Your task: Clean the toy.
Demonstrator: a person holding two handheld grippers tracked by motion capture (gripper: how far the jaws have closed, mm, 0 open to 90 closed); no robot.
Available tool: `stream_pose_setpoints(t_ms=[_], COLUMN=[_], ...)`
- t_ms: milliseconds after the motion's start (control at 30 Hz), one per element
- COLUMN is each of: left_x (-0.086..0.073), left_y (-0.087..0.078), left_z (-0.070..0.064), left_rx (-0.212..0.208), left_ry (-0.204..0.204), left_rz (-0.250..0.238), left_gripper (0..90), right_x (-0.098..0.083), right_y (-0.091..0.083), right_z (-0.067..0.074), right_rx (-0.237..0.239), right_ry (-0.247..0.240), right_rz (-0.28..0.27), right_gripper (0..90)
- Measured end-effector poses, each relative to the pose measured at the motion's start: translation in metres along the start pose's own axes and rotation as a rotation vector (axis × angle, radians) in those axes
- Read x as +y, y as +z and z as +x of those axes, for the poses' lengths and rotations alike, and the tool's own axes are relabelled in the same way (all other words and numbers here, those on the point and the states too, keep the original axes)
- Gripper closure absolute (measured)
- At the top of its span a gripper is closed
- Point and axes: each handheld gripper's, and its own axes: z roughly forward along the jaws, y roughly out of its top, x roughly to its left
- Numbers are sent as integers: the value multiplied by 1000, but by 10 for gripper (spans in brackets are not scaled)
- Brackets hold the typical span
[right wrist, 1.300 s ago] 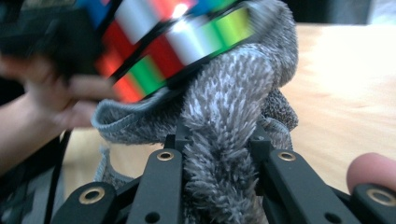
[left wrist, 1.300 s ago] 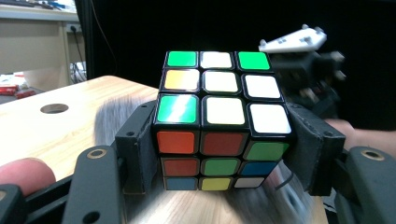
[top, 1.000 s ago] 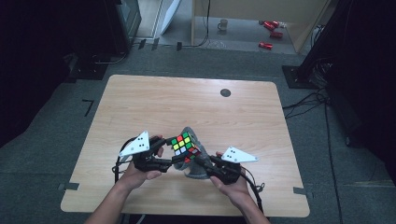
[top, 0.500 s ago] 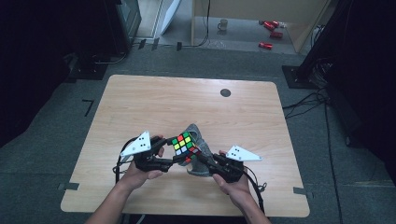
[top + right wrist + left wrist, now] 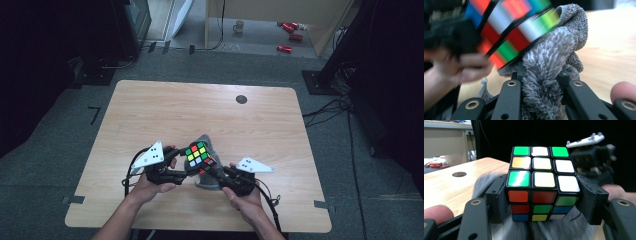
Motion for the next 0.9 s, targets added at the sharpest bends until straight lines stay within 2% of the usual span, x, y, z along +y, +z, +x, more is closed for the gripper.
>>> stream_pose_setpoints(t_ms=[67,133,167,233,300,367,433,467,500,567,667,767,900], left_x=[0,1,1,1,0,0,1,1,2,3,6,13,21], left_y=[-1,-3,-4,-6,-6,-5,-6,-7,-9,-11,-13,-9,-1], left_z=[-1,0,1,3,5,6,8,9,10,13,15,9,-1], left_rx=[1,8,12,24,34,52,71,84,99,113,122,136,142], left_ry=[8,10,10,9,1,-5,-19,-28,-39,-67,-104,-109,-141], left_rz=[2,-4,-5,-4,-2,1,-3,-6,-13,-30,-46,-36,-19], left_gripper=[354,354,354,354,354,354,354,353,354,354,354,354,354], right_x=[-4,-2,0,5,9,10,11,10,10,13,17,18,16], right_y=[9,8,5,-4,-10,-7,1,4,4,0,-9,-13,-10], right_z=[9,8,5,-4,-9,-8,-6,-3,-1,1,4,9,21], right_rx=[37,34,25,-24,-80,-123,-111,-127,-150,-150,-177,-196,-229], right_ry=[-45,-44,-25,12,7,-38,-100,-144,-188,-221,-285,-352,-440], right_rz=[53,48,25,-33,-71,-52,44,75,77,57,15,-18,-52], right_gripper=[738,738,738,737,709,626,525,485,448,359,278,220,147])
